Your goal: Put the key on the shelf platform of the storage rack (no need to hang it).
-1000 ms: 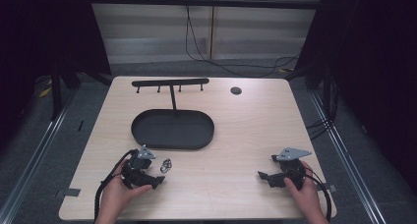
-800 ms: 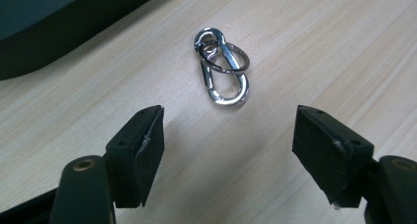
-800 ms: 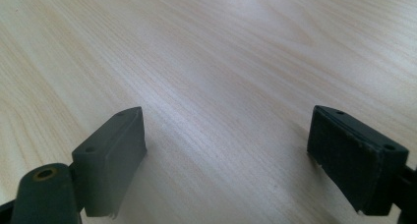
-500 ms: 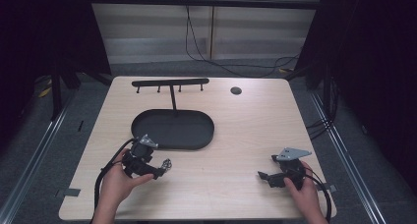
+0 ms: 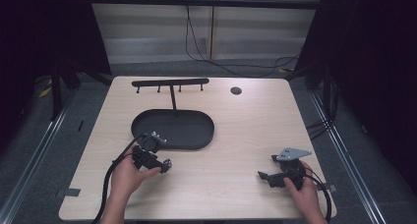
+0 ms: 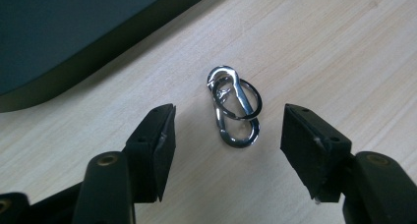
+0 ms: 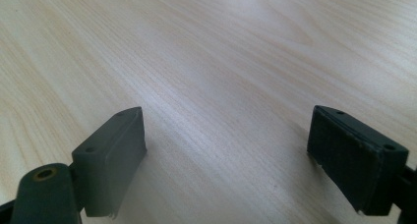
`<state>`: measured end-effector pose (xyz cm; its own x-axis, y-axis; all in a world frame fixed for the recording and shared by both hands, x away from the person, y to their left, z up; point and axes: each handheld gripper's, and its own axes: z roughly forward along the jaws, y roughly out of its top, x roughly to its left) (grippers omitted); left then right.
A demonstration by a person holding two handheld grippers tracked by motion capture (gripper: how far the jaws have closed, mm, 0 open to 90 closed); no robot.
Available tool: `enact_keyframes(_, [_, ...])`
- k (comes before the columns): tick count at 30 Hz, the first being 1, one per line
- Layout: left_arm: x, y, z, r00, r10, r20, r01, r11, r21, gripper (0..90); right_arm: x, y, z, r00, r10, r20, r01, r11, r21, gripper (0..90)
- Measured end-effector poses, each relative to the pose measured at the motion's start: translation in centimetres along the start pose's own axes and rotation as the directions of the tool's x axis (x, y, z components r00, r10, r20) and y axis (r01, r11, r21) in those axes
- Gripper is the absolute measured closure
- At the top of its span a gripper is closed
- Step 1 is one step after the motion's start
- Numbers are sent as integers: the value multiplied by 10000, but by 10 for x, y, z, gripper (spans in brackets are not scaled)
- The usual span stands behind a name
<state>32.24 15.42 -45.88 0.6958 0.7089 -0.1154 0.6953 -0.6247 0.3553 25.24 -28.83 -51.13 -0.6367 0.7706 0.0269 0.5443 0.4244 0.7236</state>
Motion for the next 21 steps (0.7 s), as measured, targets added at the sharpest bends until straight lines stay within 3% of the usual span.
enact_keyframes(14, [-1, 11, 16, 10000, 14, -14, -13, 9982, 606, 456, 0, 0, 0, 10000, 0, -1, 0, 10000, 0, 140])
enact_keyframes(21, [-5, 14, 16, 9999, 47, -96, -40, 9973, 732, 554, 0, 0, 0, 10000, -3, 5, 3, 10000, -1, 140])
